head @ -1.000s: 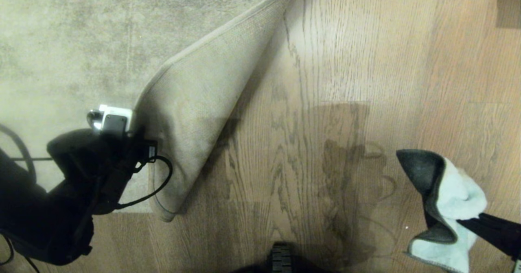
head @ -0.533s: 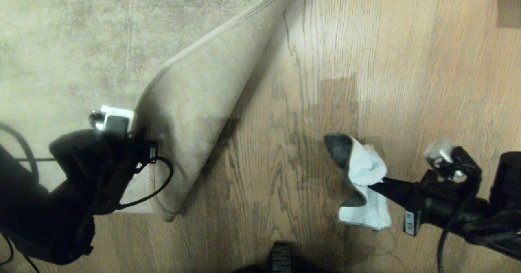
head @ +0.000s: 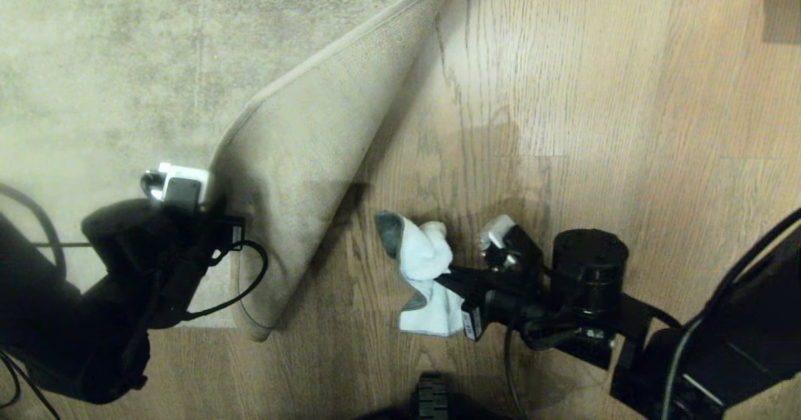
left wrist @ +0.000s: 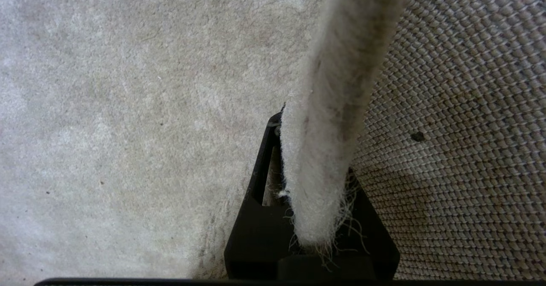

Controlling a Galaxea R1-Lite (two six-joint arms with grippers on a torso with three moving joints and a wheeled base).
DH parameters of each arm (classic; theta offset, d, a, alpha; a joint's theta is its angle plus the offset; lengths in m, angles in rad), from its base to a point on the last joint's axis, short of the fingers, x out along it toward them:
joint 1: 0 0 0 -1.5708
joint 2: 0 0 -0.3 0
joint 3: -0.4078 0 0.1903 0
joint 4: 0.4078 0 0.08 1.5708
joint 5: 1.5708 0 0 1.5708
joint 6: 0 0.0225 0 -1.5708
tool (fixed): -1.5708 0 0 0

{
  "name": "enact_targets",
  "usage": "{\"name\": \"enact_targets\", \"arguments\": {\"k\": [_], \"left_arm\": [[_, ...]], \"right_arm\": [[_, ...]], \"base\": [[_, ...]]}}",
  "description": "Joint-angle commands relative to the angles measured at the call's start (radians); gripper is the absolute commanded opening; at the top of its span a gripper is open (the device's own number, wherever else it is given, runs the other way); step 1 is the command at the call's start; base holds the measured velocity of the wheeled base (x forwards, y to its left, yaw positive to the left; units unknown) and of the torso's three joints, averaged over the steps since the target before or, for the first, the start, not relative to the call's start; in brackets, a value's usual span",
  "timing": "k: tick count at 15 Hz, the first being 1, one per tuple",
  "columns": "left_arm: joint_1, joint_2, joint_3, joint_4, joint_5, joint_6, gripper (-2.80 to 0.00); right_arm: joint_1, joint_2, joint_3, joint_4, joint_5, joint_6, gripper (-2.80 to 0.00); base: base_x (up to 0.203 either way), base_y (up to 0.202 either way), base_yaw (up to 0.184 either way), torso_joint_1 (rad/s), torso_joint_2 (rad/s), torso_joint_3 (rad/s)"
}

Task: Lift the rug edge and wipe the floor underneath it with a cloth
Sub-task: Wipe the floor under the carpet with a rag

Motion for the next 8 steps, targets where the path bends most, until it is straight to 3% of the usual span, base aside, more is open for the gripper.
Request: {"name": "enact_targets", "arguments": {"k": [1,6,8], "left_arm": [[-0.001,0.006,0.0,-0.008,0.004,0.001,-2.8],[0.0,0.005,0.0,-0.009,0.013,0.002,-2.8],[-0.001,0.005,0.002,-0.009,0.013,0.003,-2.8]], "right_arm": [[0.048,0.15,-0.115,-0.033,-0.029,0.004,-2.8],[0.073,0.269,-0.295,-0.092,-0.102,0.01,-2.8],[0.074,0.303,-0.375,-0.103,-0.176,0.025,-2.8]], "base": [[0.0,0.0,0.0,0.0,0.0,0.0],[0.0,0.0,0.0,0.0,0.0,0.0],[0.0,0.0,0.0,0.0,0.0,0.0]]}}
